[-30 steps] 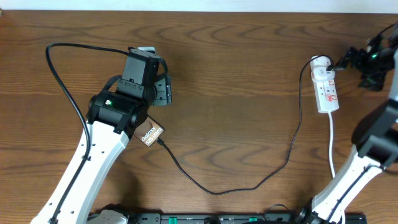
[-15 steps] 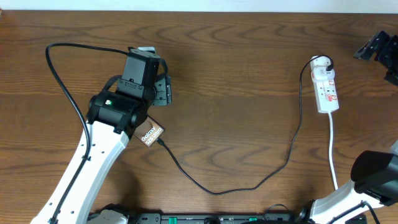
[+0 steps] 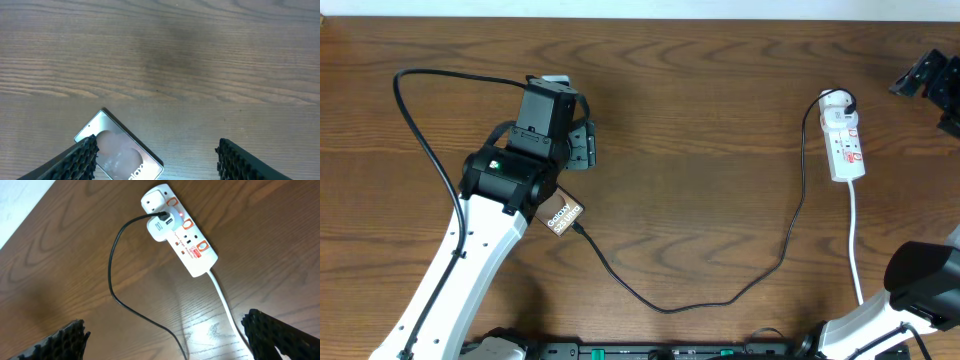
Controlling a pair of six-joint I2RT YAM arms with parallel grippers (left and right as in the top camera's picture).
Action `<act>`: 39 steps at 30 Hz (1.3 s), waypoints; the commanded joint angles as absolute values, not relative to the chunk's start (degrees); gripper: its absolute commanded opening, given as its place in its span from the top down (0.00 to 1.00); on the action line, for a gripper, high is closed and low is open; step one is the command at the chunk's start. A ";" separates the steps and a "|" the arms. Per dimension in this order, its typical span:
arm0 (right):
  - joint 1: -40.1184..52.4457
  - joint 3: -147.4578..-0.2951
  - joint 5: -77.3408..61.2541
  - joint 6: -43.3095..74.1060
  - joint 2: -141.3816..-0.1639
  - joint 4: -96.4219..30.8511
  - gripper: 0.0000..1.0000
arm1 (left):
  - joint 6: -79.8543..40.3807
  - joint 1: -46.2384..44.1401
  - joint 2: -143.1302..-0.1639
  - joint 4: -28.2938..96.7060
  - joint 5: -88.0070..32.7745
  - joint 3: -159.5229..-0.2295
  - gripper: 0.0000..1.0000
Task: Plug charger to phone and switch on socket
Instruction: 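Lift the right gripper away from the power strip toward the upper right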
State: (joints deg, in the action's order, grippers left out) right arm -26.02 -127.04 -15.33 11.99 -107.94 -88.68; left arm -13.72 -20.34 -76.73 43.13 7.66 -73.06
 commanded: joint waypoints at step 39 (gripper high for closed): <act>-26.04 -127.44 -14.92 12.82 -107.63 -88.71 0.01 | -14.24 -20.38 -63.57 43.31 8.01 -72.97 0.26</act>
